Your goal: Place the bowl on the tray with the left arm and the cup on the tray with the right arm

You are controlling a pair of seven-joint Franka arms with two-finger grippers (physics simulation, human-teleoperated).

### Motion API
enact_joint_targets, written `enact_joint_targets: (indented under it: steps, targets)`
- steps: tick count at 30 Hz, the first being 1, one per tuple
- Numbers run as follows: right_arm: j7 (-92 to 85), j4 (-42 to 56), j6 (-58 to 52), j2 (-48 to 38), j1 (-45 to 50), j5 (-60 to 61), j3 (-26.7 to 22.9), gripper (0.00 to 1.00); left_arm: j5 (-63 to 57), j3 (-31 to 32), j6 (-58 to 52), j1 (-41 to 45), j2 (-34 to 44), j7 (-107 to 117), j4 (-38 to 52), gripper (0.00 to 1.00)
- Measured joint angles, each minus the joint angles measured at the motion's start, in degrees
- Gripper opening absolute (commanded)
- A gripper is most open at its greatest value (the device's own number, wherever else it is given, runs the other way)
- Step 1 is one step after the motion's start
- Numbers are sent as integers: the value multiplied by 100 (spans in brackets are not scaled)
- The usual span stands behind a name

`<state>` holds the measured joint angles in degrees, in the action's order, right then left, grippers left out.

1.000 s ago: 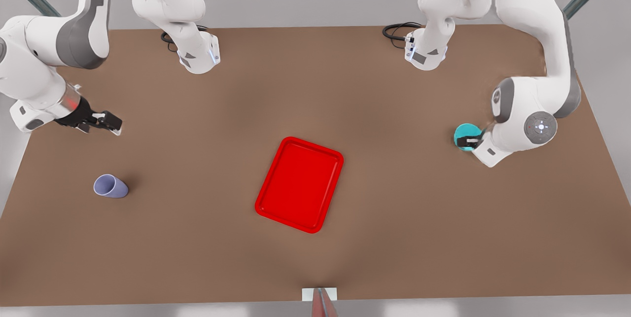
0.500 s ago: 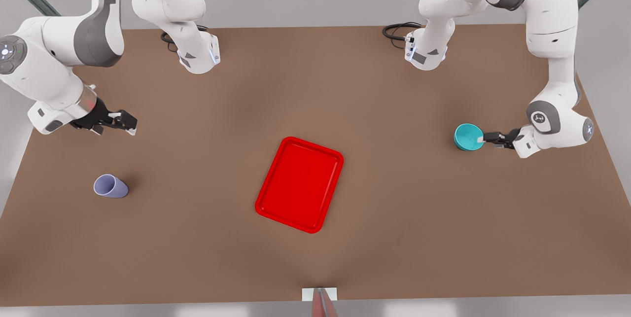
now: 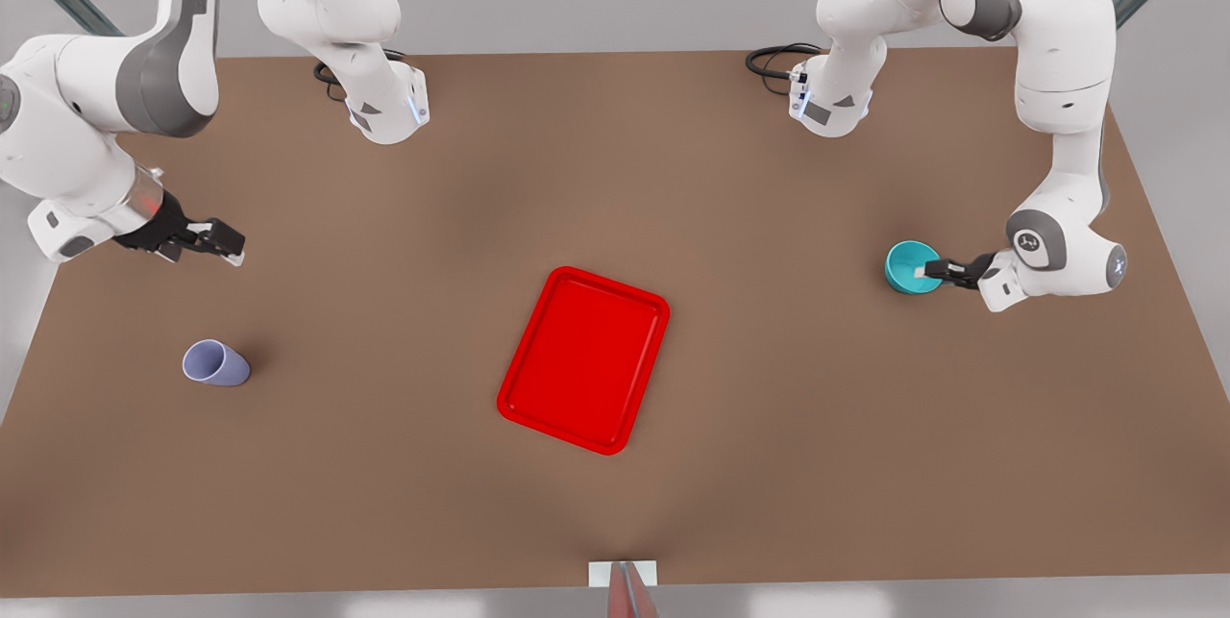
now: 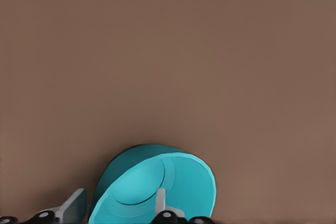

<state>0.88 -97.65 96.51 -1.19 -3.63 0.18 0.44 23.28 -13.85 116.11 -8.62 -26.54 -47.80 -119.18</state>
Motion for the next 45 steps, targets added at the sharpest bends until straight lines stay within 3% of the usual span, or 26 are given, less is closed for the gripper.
enact_joint_targets:
  steps: [10, 13, 30, 45]
  targets:
    - [4, 105, 35, 127, 256, 0, 0, 100, -22, 214, 294, 36, 0, 28, 26, 32]
    - [0, 114, 34, 136, 244, 0, -1, 100, -24, 260, 332, 36, 0, 51, 26, 21]
    - [70, 124, 292, 208, -284, 0, -1, 100, -297, 348, 146, 171, 273, 556, 52, 21]
    - [-9, 149, 288, 348, 20, -9, -61, 100, -31, 849, 252, 2261, 530, 3902, 544, 21]
